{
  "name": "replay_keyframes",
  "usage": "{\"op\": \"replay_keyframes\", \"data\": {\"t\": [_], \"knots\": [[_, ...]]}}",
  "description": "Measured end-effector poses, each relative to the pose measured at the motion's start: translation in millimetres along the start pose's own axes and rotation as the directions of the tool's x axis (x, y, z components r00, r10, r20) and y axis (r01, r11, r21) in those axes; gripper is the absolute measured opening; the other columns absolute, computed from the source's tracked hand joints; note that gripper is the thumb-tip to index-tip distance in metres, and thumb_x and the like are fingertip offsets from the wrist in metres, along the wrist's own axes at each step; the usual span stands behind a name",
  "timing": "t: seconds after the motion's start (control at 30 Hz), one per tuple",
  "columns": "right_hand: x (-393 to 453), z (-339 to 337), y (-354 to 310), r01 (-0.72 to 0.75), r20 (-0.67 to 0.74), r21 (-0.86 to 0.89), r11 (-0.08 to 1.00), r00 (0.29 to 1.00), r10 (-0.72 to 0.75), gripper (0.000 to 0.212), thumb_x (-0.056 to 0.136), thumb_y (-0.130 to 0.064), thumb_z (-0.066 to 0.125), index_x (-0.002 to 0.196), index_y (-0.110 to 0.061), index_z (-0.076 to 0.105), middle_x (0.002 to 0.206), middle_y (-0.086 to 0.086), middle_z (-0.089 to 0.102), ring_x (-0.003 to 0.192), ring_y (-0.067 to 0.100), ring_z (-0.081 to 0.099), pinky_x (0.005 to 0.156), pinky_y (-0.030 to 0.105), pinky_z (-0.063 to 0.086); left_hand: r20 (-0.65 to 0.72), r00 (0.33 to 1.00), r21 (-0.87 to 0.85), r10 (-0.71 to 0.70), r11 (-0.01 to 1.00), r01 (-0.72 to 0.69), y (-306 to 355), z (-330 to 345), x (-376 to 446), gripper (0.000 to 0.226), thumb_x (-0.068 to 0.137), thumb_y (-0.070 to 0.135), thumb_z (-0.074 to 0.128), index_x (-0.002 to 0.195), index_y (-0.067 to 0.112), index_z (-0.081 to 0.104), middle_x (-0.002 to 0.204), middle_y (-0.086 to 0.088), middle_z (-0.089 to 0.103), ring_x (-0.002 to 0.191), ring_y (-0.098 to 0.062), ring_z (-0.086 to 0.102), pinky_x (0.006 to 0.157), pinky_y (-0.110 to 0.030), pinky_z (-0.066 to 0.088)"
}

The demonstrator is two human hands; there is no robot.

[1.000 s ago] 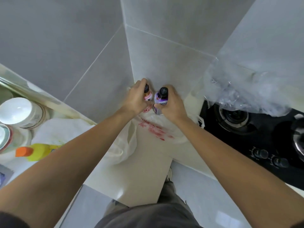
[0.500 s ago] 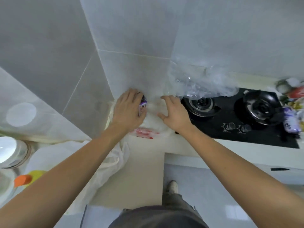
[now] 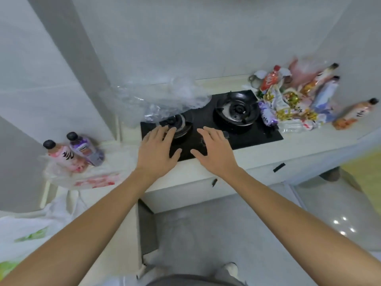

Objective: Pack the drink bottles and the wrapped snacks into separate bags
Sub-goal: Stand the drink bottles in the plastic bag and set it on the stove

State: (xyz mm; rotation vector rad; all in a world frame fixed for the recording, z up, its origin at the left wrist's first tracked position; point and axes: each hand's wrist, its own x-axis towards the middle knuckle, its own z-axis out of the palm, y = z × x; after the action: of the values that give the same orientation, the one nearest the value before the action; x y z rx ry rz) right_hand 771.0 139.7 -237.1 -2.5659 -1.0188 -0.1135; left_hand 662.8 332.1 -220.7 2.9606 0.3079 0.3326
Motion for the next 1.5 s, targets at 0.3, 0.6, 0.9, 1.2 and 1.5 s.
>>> {"op": "replay_keyframes", "data": {"t": [0.3, 0.6, 0.9, 1.2, 1.5], "knots": [[-68.1, -104.1, 198.9, -0.174, -0.043, -0.078, 0.982, 0.984, 0.171, 0.071, 0.095, -0.053, 0.062, 0.153, -0.018, 0.042, 0.159, 0.006, 0.042, 0.147, 0.027, 0.034, 0.114, 0.045, 0.038, 0.014, 0.989, -0.058, 0.149, 0.987, -0.148, 218.5, 38.8, 84.9, 0.067, 0.093, 0.052, 0.056, 0.147, 0.016, 0.044, 0.142, -0.009, 0.053, 0.137, -0.032, 0.045, 0.108, -0.049, 0.044], [-71.1, -136.1, 339.0, -0.338, -0.046, -0.115, 0.934, 0.941, 0.334, 0.070, 0.094, -0.052, 0.064, 0.153, -0.020, 0.041, 0.156, 0.005, 0.043, 0.144, 0.027, 0.036, 0.113, 0.046, 0.039, 0.089, 0.959, -0.065, 0.268, 0.963, -0.262, 323.0, 92.3, 174.5, 0.069, 0.093, 0.052, 0.056, 0.150, 0.018, 0.040, 0.146, -0.008, 0.049, 0.137, -0.031, 0.043, 0.108, -0.048, 0.043], [-13.1, -103.4, 489.4, -0.441, 0.084, -0.159, 0.883, 0.885, 0.458, 0.072, 0.094, -0.050, 0.066, 0.153, -0.021, 0.038, 0.158, 0.004, 0.041, 0.145, 0.028, 0.035, 0.113, 0.049, 0.041, 0.278, 0.921, -0.075, 0.273, 0.962, -0.263, 359.5, 207.9, 285.6, 0.069, 0.088, 0.041, 0.066, 0.148, 0.018, 0.041, 0.147, -0.007, 0.046, 0.135, -0.028, 0.043, 0.105, -0.044, 0.046], [34.2, -78.9, 580.3, -0.466, 0.242, -0.193, 0.864, 0.830, 0.502, 0.073, 0.092, -0.046, 0.072, 0.152, -0.021, 0.038, 0.157, 0.002, 0.042, 0.144, 0.027, 0.036, 0.113, 0.048, 0.041, 0.394, 0.861, -0.068, 0.323, 0.944, -0.323, 356.3, 260.6, 363.2, 0.078, 0.075, 0.009, 0.074, 0.147, 0.019, 0.045, 0.147, -0.005, 0.047, 0.135, -0.029, 0.044, 0.103, -0.043, 0.046], [72.1, -56.1, 626.0, -0.328, 0.329, -0.225, 0.918, 0.861, 0.388, 0.061, 0.087, -0.042, 0.075, 0.138, -0.018, 0.050, 0.140, 0.006, 0.054, 0.133, 0.030, 0.047, 0.107, 0.046, 0.043, 0.460, 0.833, 0.067, 0.307, 0.924, -0.378, 366.7, 287.7, 390.4, 0.081, 0.076, -0.002, 0.072, 0.148, 0.025, 0.046, 0.158, -0.004, 0.035, 0.147, -0.029, 0.030, 0.112, -0.042, 0.039]]}}
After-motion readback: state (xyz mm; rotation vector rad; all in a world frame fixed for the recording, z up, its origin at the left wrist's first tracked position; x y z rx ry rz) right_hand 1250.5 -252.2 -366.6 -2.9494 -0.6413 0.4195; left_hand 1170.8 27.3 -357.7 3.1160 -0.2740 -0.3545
